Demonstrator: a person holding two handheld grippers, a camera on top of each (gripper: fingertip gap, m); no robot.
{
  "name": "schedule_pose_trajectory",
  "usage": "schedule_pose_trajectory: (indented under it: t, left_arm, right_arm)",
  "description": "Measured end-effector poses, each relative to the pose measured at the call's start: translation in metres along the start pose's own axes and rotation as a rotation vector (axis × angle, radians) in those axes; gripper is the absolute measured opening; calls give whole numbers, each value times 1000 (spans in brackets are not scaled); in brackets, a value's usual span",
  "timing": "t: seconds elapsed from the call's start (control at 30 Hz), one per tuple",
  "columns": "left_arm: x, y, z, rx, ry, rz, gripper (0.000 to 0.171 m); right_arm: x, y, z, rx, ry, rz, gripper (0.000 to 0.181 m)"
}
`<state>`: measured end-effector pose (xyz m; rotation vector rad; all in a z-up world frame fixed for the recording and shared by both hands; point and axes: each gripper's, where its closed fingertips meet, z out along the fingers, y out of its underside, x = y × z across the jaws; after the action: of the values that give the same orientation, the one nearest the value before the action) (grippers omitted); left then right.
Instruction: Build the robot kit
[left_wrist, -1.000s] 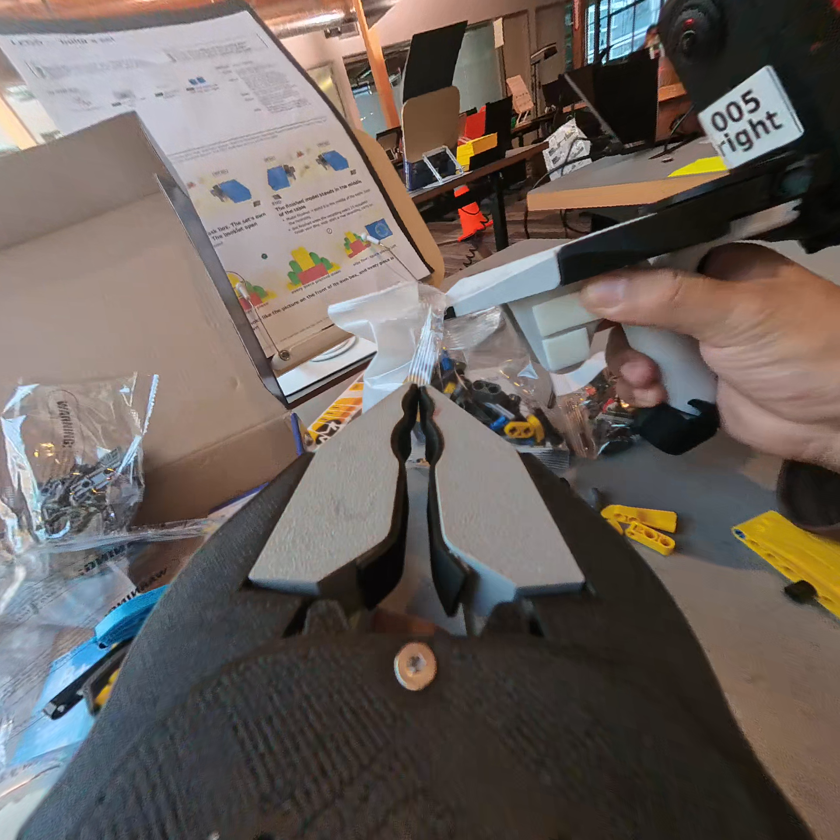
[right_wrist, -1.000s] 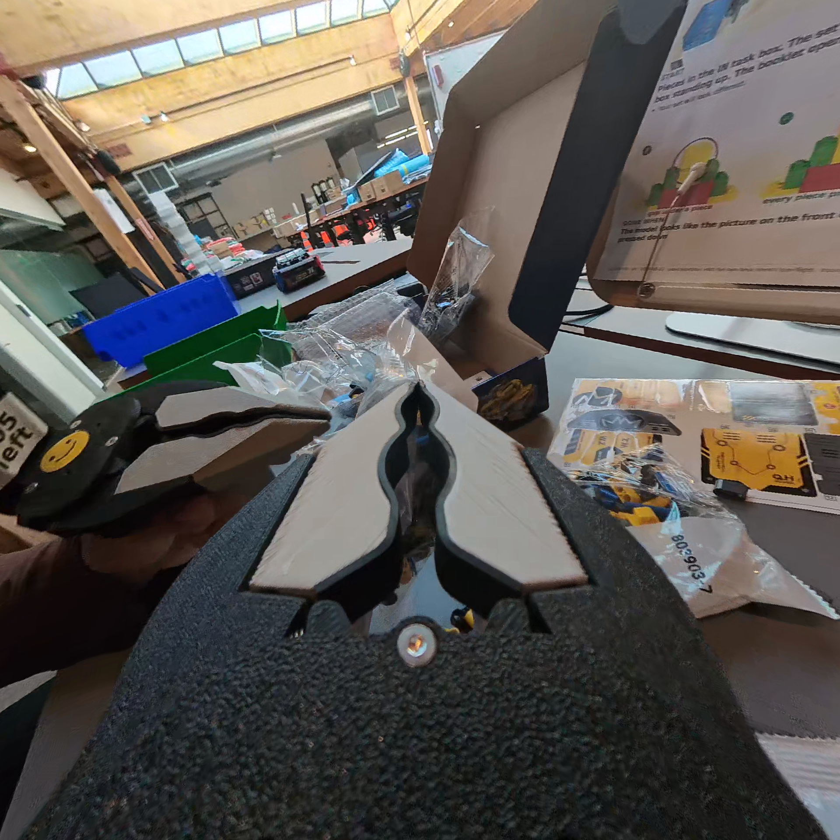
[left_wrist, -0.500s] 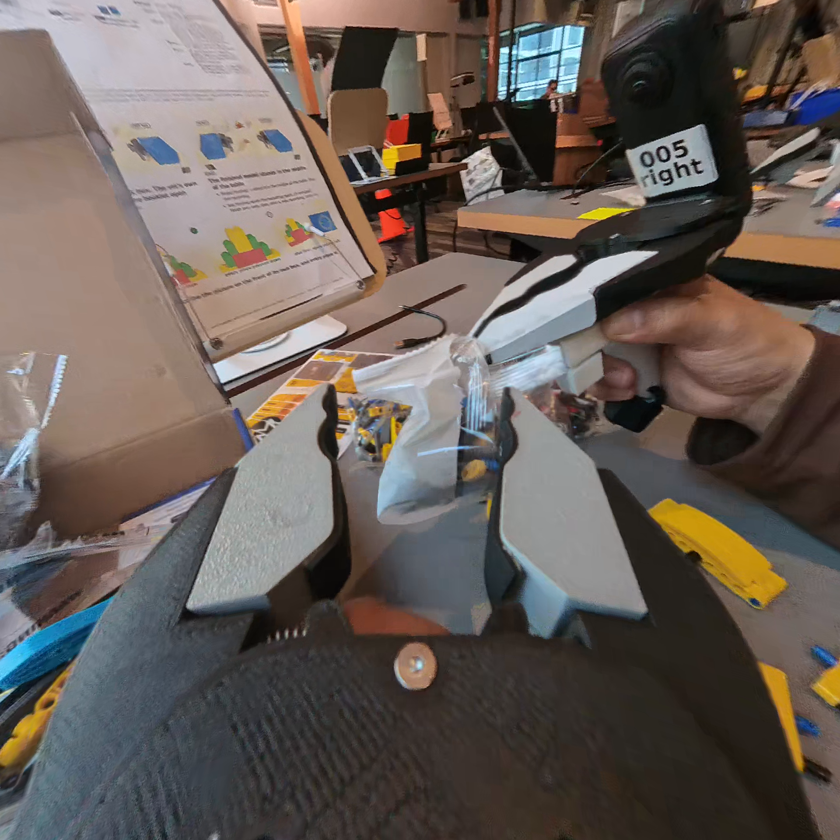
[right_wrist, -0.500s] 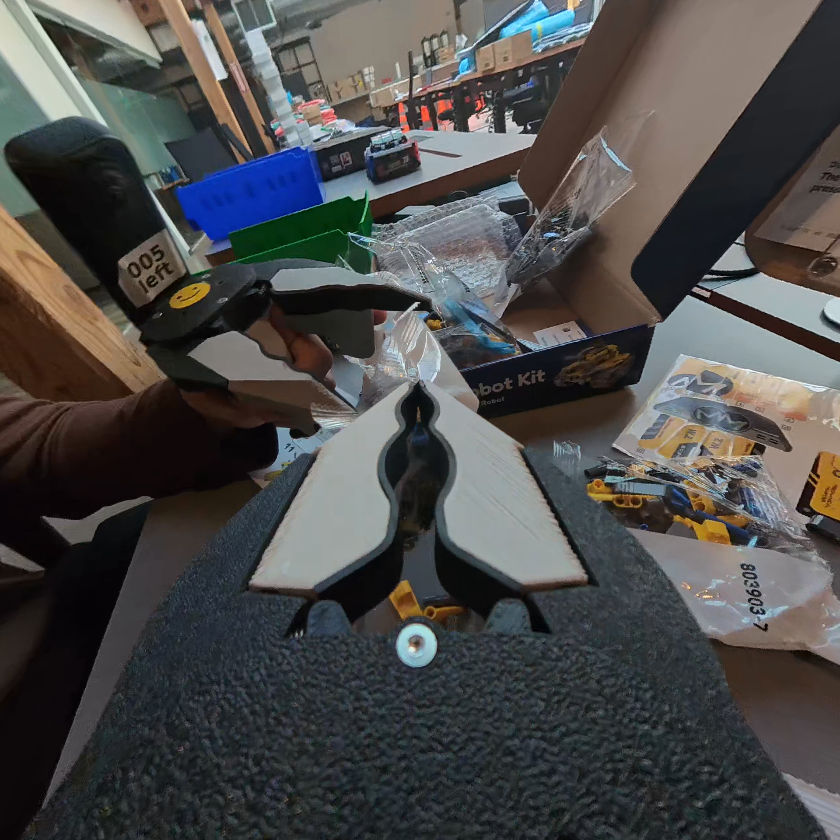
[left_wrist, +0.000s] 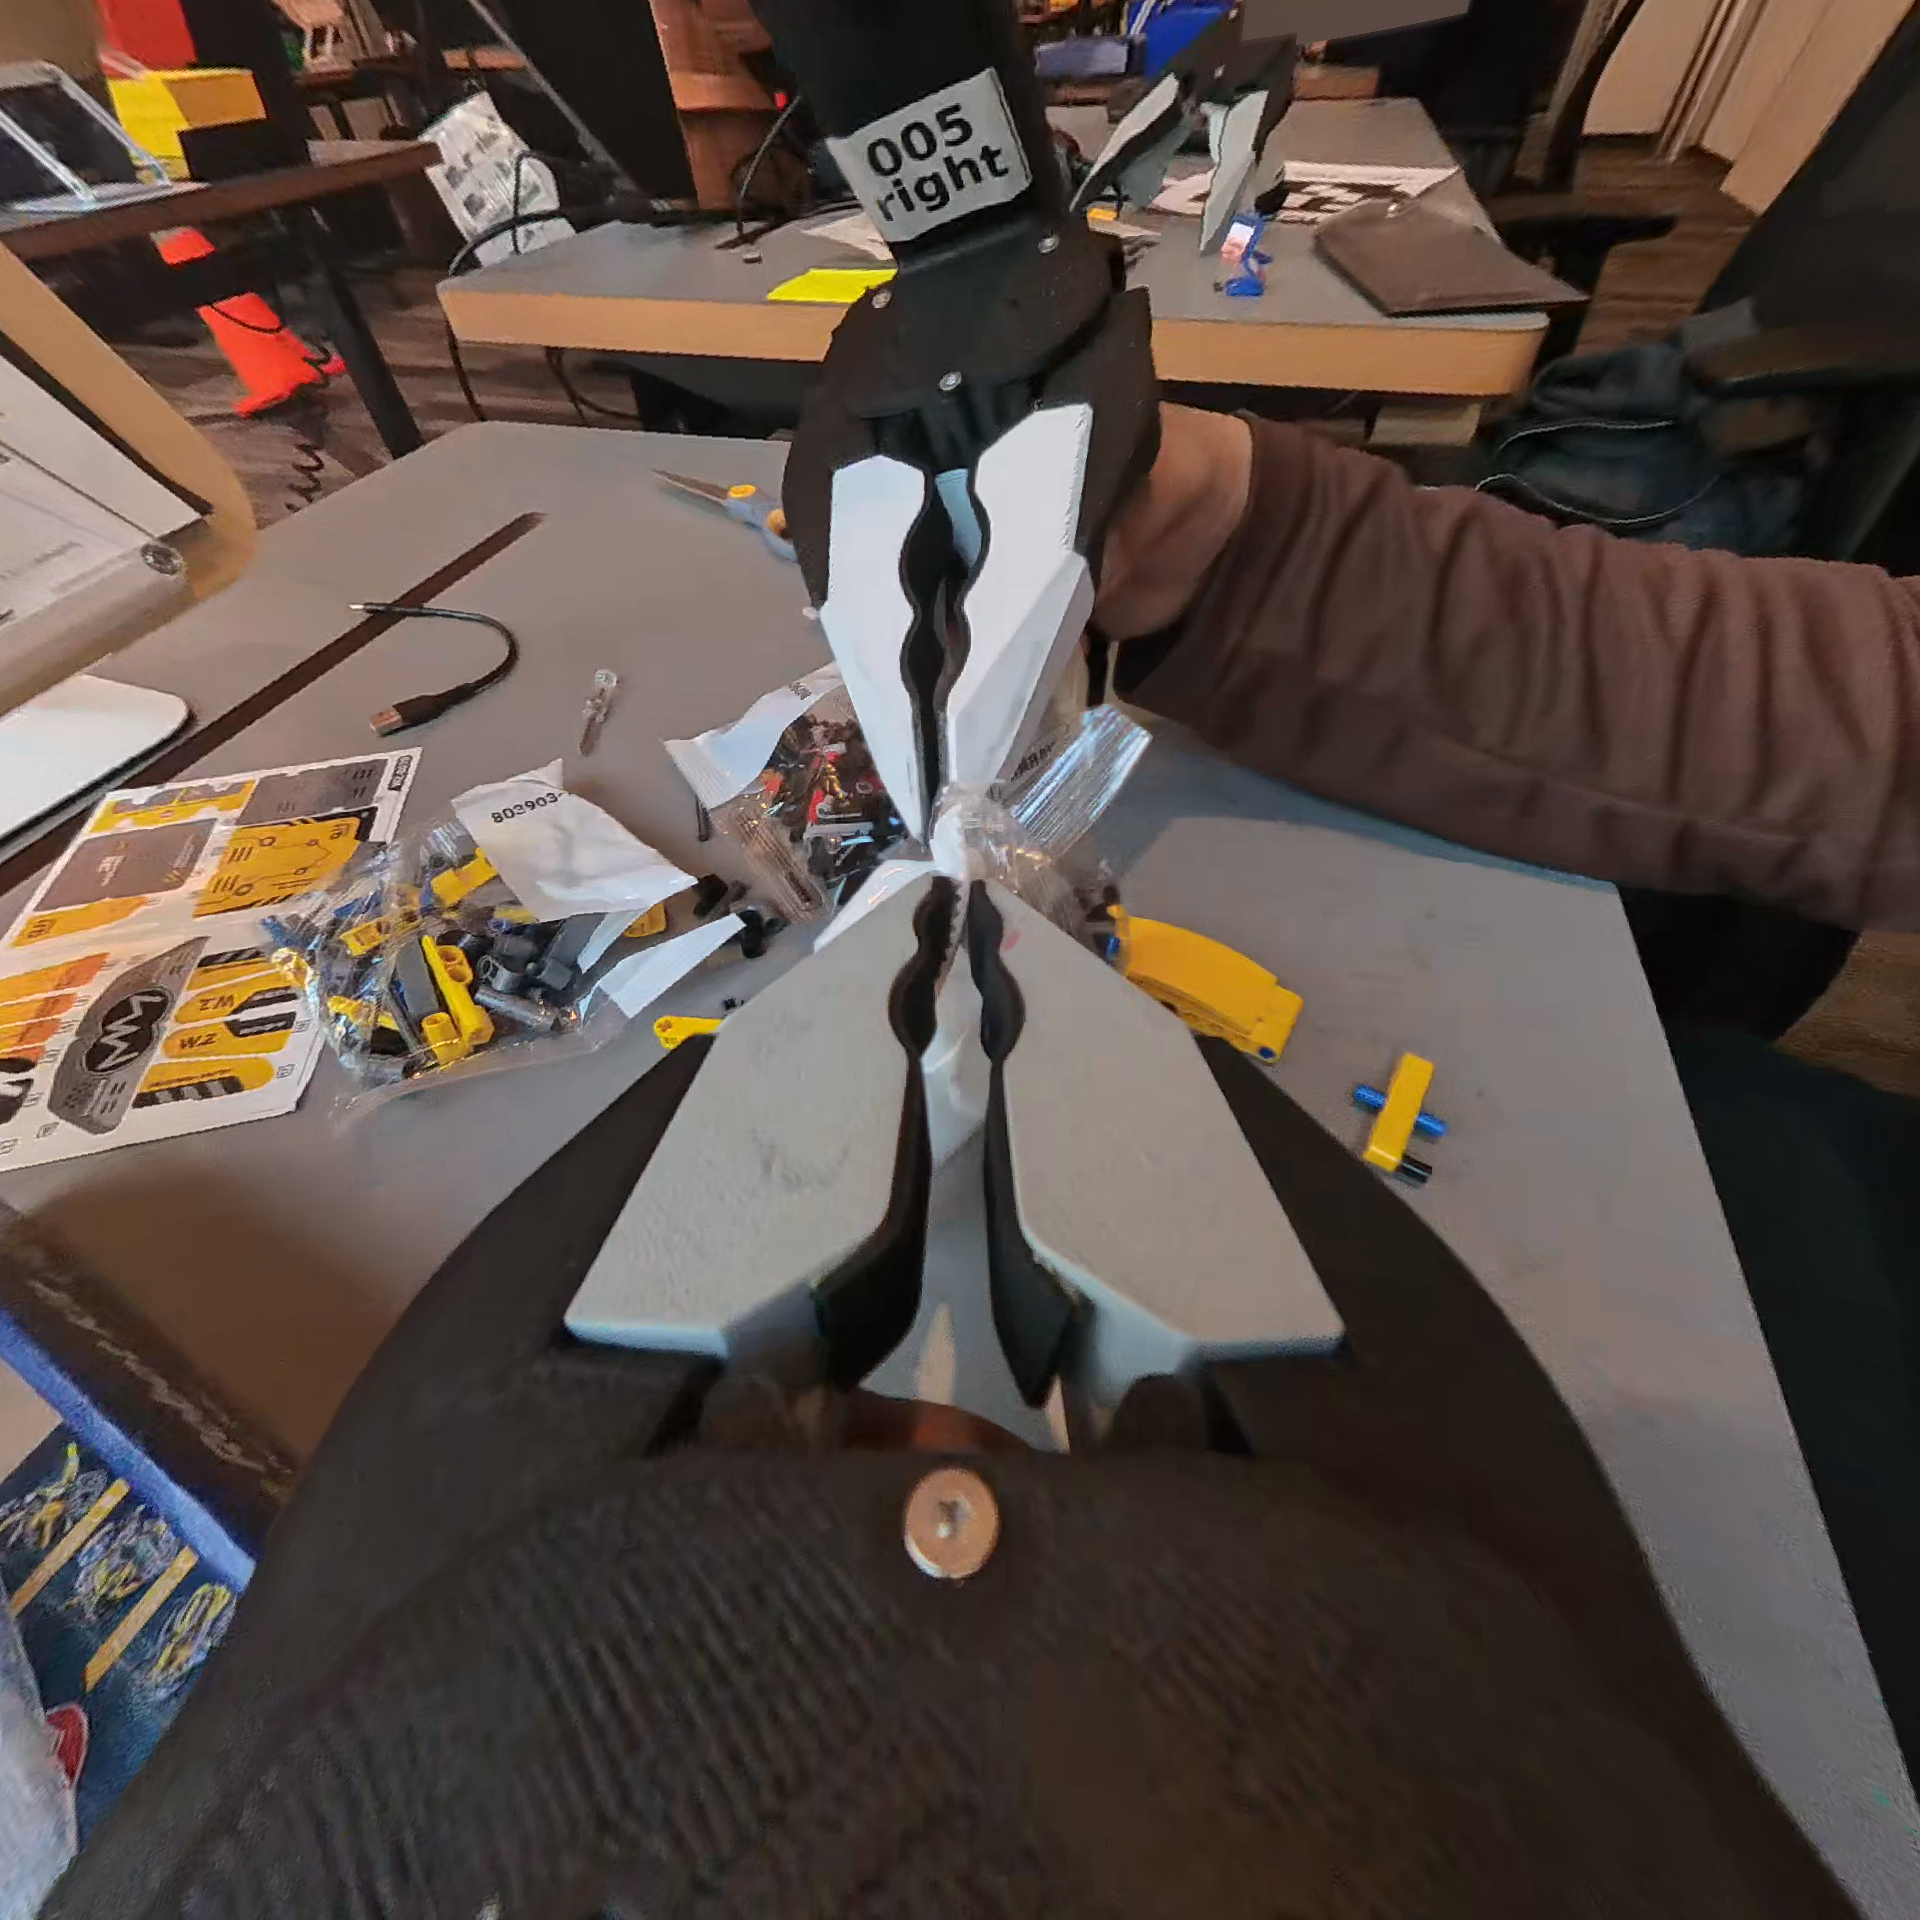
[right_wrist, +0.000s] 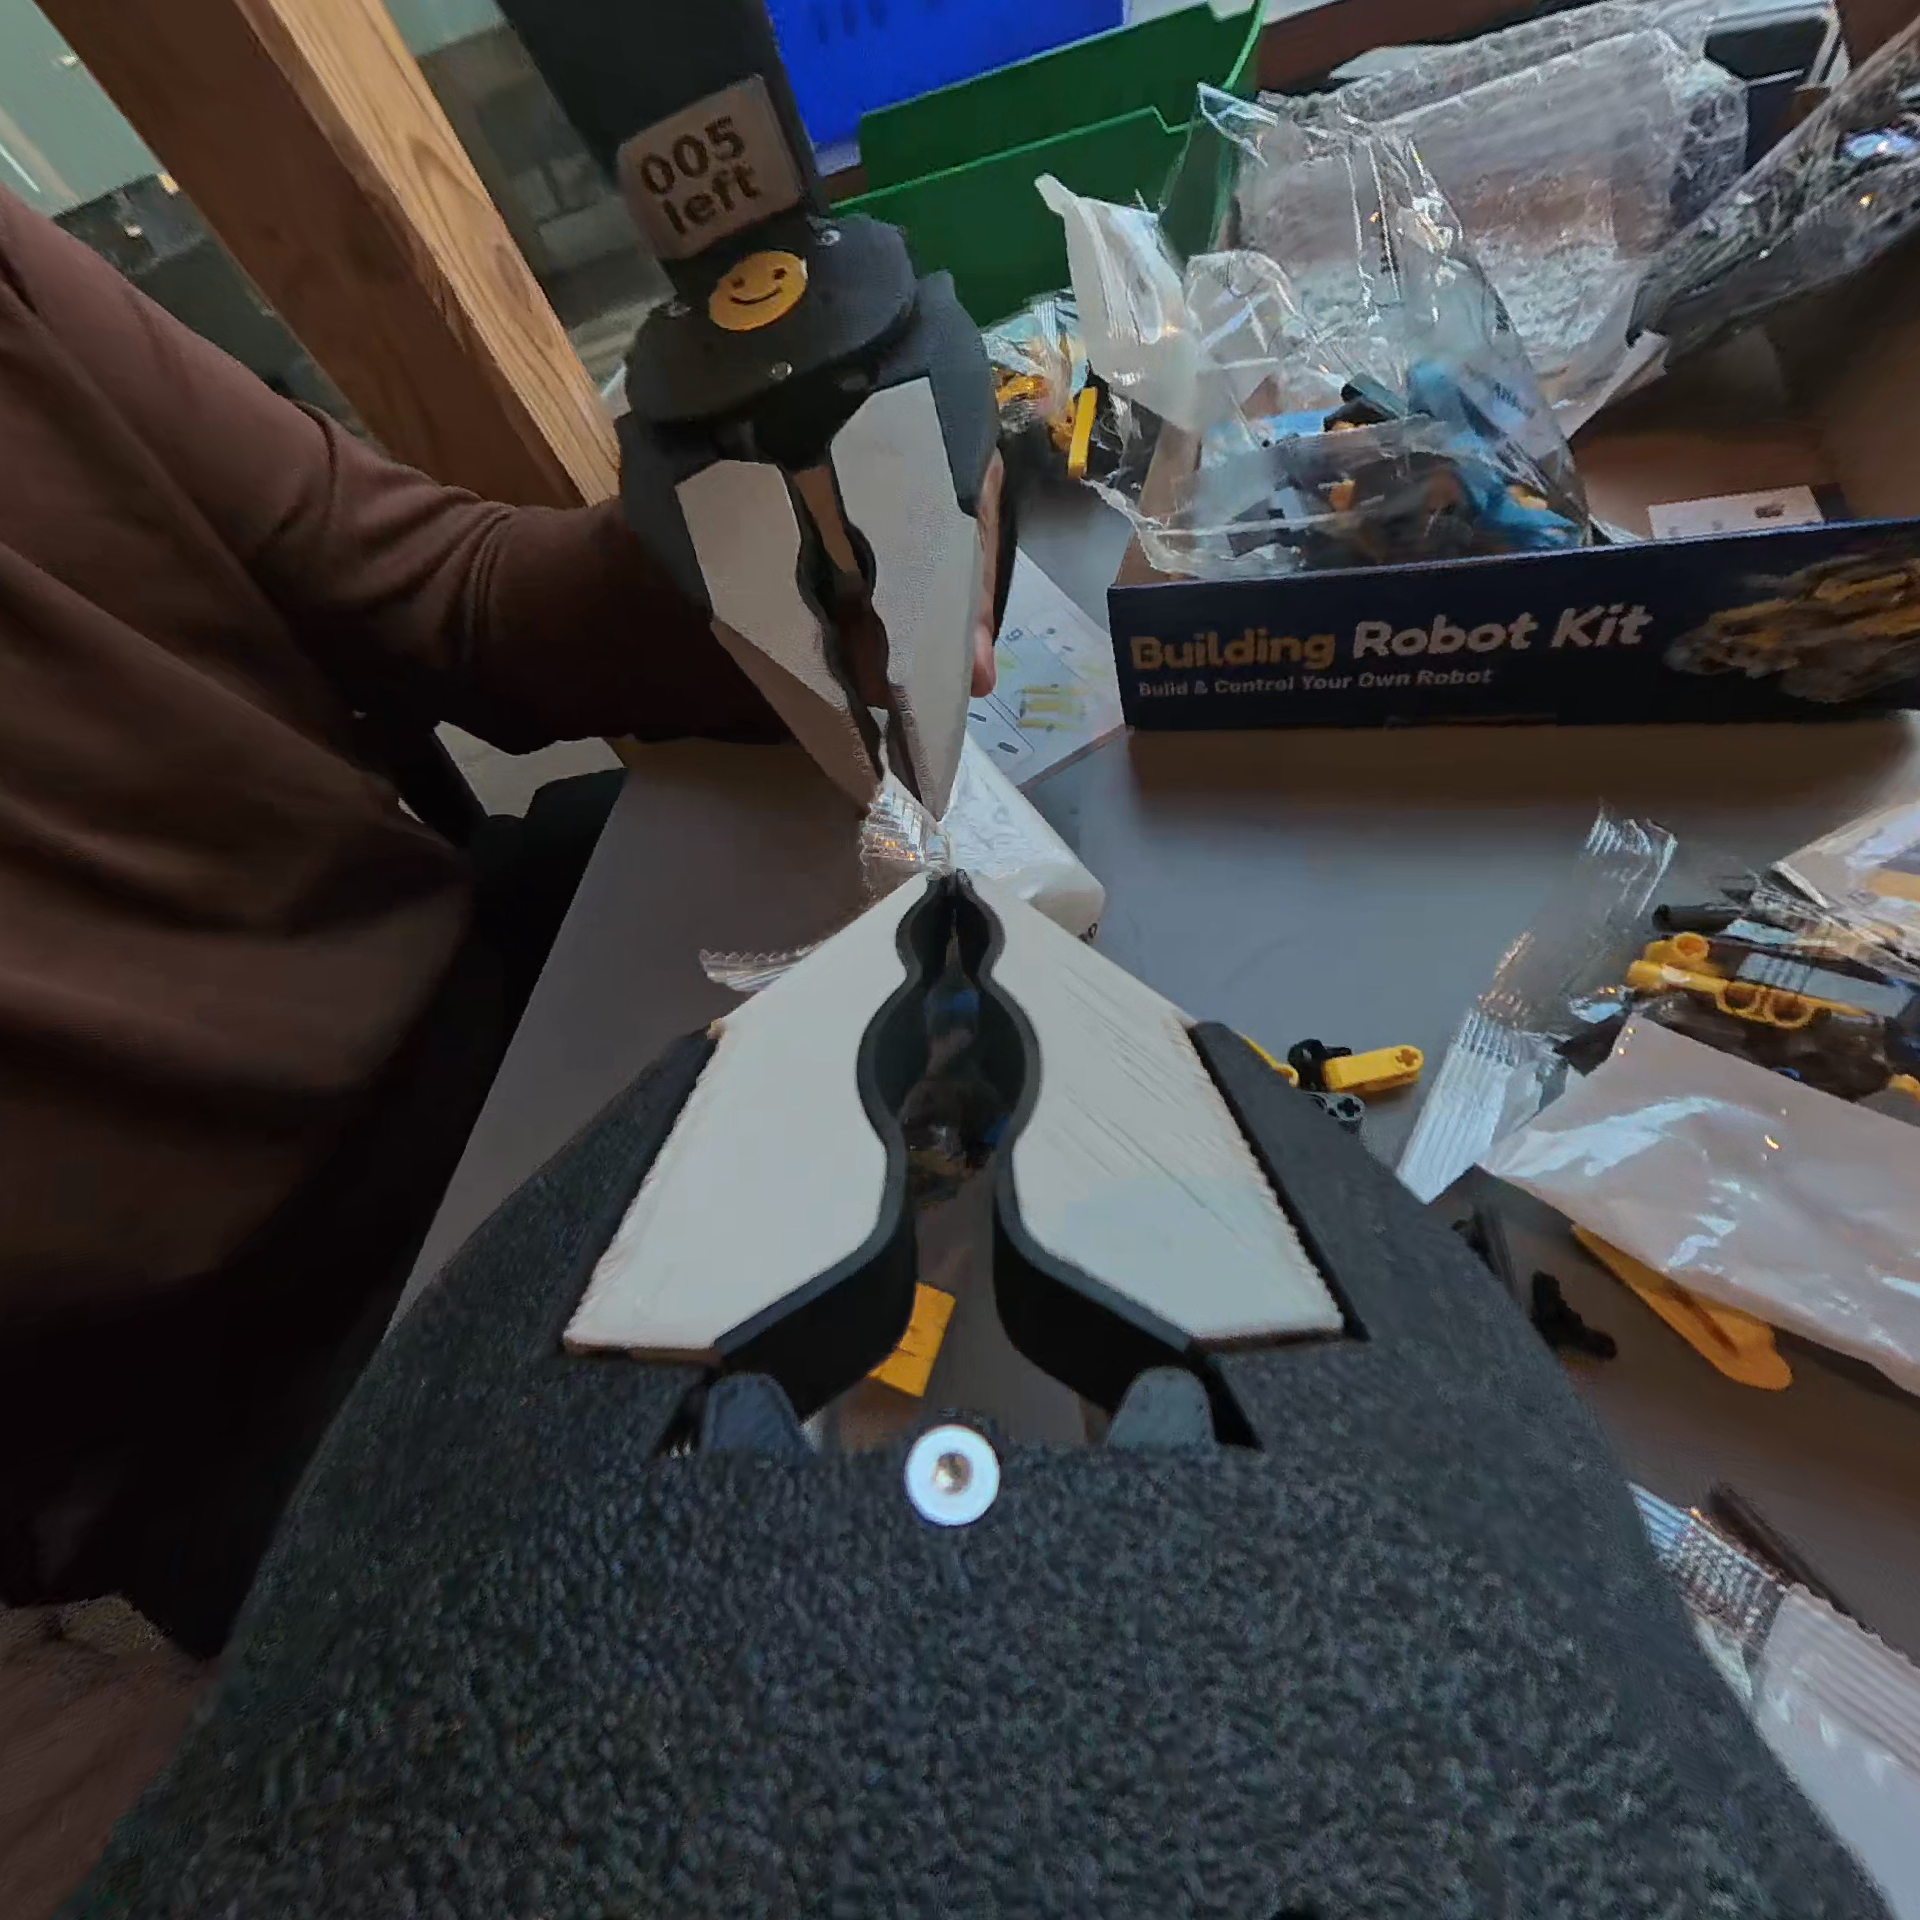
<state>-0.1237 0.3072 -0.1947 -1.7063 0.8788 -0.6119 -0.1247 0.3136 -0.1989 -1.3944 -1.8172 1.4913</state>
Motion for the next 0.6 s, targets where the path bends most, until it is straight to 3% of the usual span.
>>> schedule_pose_trajectory:
  t: [0.1, 0.33, 0.5, 0.6]
  left_arm:
    - [-5, 1, -2, -7, -14, -24, 0]
    - [-6, 13, -14, -70, 74, -133, 0]
    - [-37, 10, -17, -19, -70, -233, 0]
    - [-45, 7, -21, 9, -105, -260, 0]
  right_arm:
    - [4, -5, -8, 30, 28, 14, 8]
    - [31, -34, -56, 270, 194, 51, 16]
    - [12, -27, -38, 186, 113, -3, 35]
    - [6, -20, -16, 97, 112, -72, 37]
